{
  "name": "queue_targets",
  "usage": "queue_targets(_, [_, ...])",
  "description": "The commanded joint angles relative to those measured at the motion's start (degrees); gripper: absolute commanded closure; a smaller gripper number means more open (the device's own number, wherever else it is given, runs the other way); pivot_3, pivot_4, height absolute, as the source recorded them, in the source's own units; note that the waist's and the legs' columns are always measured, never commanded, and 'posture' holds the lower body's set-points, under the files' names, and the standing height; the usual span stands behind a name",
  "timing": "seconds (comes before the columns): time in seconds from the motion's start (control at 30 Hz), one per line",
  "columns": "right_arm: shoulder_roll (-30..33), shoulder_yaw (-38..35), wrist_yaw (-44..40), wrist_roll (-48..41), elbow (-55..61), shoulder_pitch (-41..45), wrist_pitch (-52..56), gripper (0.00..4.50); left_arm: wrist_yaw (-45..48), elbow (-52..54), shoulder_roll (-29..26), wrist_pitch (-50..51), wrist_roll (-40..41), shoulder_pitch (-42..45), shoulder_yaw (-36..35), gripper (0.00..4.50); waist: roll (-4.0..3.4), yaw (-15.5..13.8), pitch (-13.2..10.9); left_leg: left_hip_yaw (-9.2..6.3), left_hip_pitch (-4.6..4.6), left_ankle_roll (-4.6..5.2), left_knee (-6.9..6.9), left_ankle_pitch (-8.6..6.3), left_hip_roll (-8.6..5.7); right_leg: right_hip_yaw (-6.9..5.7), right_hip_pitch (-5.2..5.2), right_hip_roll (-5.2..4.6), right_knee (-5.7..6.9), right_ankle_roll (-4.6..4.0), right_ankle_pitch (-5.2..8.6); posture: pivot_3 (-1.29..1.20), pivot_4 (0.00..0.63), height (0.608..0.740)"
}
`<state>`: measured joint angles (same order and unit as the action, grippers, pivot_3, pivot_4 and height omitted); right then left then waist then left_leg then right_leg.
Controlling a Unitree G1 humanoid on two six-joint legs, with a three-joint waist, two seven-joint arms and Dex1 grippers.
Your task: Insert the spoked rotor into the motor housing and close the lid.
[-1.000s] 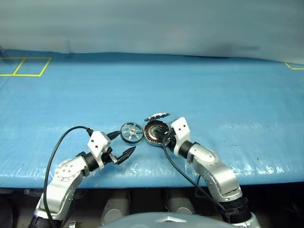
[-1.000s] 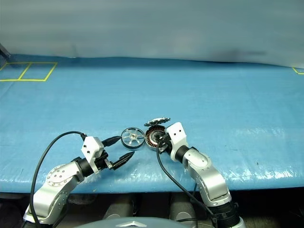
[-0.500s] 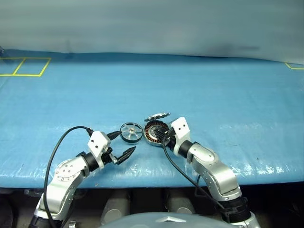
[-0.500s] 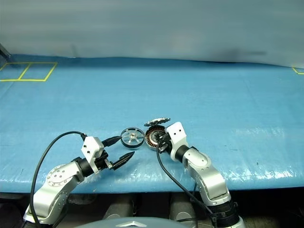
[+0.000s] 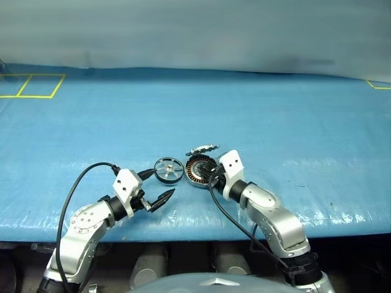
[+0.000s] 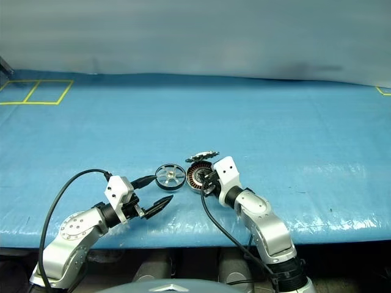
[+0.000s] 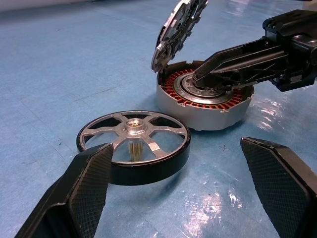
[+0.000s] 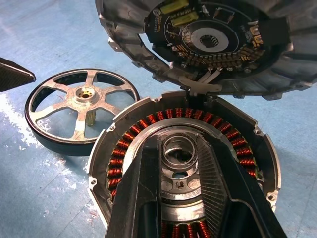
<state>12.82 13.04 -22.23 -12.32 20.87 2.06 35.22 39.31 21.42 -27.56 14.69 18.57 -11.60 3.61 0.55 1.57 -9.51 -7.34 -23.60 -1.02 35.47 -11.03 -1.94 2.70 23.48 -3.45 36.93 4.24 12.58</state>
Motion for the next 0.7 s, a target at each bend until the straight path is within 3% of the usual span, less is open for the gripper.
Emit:
queue_targets(0.03, [0.3, -1.1, -0.3, -1.5, 3.8, -0.1, 0.9, 3.84, 0.6, 0.7, -0.1, -1.0, 0.2, 0.3, -0.3, 0.0, 0.0, 0.0, 0.0, 0.0, 0.0, 0.0, 0.0, 0.0, 0.0, 0.0, 0.0, 0.0, 0.0, 0.0, 0.0, 0.0, 0.15, 0.74])
queue_targets(0.17, [0.7, -0.8, -0.8, -2.3, 4.1, -0.2, 1.8, 3.84, 0.8, 0.4, 0.0, -1.1, 0.2, 0.5, -0.2, 0.0, 0.0, 0.0, 0.0, 0.0, 0.0, 0.0, 0.0, 0.0, 0.01, 0.0, 0.0, 0.0, 0.0, 0.0, 0.0, 0.0, 0.15, 0.74])
queue_targets(0.5, [-0.7, -0.2, 0.4, -1.7, 2.4, 0.3, 0.2, 0.51, 0.9, 0.0, 0.4, -1.3, -0.1, 0.8, -0.1, 0.0, 0.0, 0.0, 0.0, 0.0, 0.0, 0.0, -0.01, 0.0, 0.0, 0.0, 0.01, 0.0, 0.0, 0.0, 0.0, 0.0, 0.15, 0.74])
queue_targets(0.7, [-0.9, -1.3, 0.5, -2.7, 4.2, 0.3, 0.4, 0.51, 0.9, 0.1, 0.2, -1.2, -0.2, 0.8, -0.3, 0.0, 0.0, 0.0, 0.0, 0.0, 0.0, 0.0, -0.01, 0.0, 0.01, 0.0, 0.01, 0.0, 0.0, 0.0, 0.0, 0.0, 0.15, 0.74])
